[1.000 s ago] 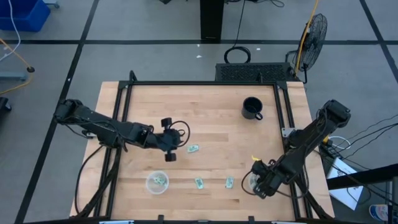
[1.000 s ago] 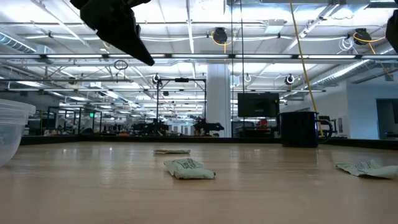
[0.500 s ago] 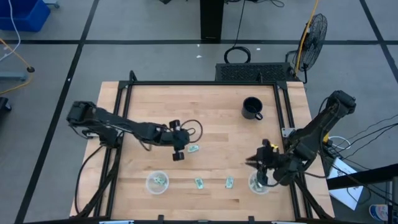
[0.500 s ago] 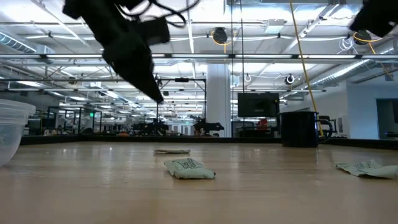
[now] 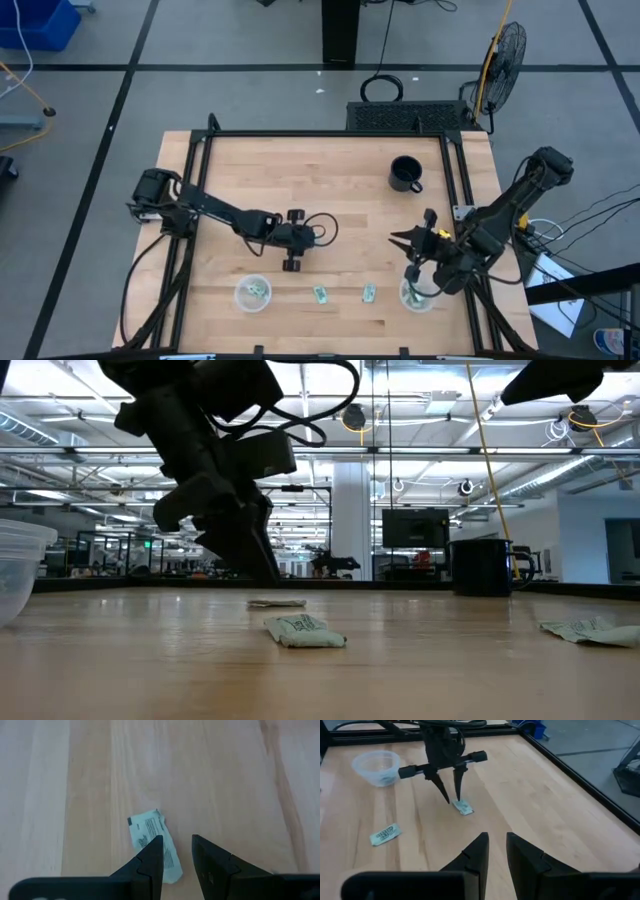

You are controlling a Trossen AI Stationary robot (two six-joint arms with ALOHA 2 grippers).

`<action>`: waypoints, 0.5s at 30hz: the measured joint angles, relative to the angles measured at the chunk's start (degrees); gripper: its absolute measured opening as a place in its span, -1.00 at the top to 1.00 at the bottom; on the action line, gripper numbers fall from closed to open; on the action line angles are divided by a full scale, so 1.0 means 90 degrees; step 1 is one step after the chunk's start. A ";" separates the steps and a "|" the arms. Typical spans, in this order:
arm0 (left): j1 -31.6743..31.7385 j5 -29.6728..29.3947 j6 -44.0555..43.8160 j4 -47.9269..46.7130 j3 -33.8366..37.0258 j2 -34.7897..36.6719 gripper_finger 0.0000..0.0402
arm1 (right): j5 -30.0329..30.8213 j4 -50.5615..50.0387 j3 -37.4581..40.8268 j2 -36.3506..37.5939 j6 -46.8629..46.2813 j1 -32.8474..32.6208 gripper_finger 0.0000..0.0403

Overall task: Pick and place Stevia / Truvia into bins
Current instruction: Put the stevia packet into the left transparent container

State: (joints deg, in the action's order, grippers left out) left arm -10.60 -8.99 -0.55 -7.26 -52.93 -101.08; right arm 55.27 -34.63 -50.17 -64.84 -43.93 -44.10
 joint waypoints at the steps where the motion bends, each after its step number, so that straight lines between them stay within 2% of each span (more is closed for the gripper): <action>1: 0.0007 0.0000 -0.0032 -0.0024 0.0000 0.0000 0.46 | 0.0000 -0.0001 0.0000 0.0000 0.0008 0.0024 0.71; 15: -0.0001 -0.0109 -0.0296 0.0089 -0.0032 -0.0584 0.47 | -0.0002 0.0016 0.0000 0.0000 0.0006 0.0076 0.71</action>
State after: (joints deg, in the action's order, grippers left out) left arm -10.61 -9.97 -3.22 -6.46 -53.21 -106.33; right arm 55.24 -34.49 -50.17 -64.84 -43.88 -43.42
